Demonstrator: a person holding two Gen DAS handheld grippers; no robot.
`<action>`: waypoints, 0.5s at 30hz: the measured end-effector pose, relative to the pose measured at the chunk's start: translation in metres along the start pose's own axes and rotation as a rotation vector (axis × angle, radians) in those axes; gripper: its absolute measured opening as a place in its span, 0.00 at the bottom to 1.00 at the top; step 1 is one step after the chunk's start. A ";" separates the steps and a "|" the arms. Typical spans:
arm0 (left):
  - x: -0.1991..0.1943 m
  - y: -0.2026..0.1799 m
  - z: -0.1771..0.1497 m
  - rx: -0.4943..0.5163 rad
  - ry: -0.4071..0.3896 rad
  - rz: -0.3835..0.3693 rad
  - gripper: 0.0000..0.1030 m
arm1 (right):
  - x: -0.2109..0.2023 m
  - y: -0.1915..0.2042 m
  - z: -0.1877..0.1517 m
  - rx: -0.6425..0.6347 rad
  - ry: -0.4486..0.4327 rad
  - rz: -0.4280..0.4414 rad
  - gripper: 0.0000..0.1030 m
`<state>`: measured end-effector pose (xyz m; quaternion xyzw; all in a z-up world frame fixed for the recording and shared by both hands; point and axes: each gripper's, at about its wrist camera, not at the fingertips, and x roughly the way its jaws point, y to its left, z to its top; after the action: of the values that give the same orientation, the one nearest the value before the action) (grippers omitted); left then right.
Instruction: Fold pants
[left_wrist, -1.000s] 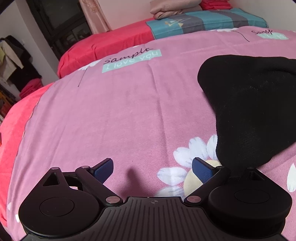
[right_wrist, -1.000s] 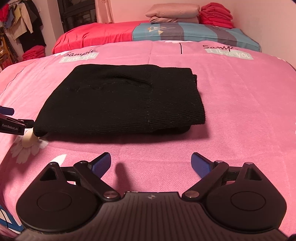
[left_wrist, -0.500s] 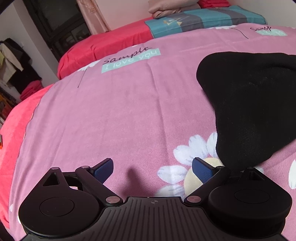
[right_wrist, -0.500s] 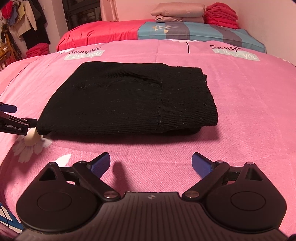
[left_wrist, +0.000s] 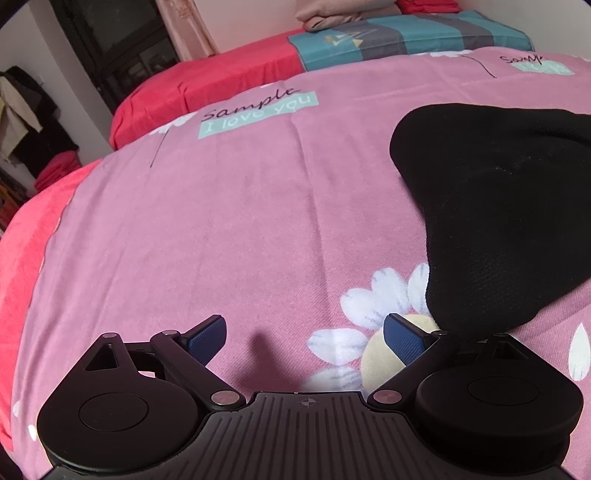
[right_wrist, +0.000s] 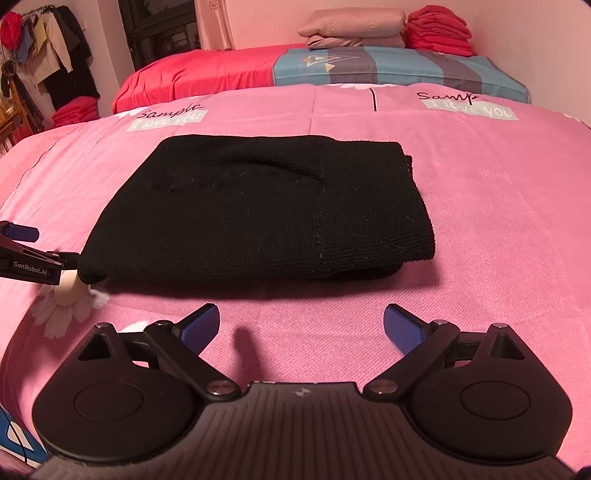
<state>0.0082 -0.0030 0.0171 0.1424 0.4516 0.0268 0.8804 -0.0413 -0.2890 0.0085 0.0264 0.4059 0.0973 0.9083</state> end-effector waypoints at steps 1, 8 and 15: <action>0.000 0.000 0.000 -0.001 0.001 0.000 1.00 | 0.000 0.000 0.000 -0.001 0.000 0.000 0.94; 0.001 0.000 0.000 -0.002 0.004 -0.003 1.00 | 0.002 0.000 0.000 0.009 0.008 -0.001 0.94; 0.002 -0.001 0.000 -0.001 0.006 -0.006 1.00 | 0.003 0.001 0.000 0.006 0.007 0.001 0.94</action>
<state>0.0093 -0.0033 0.0158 0.1402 0.4545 0.0247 0.8793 -0.0397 -0.2876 0.0067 0.0292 0.4093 0.0967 0.9068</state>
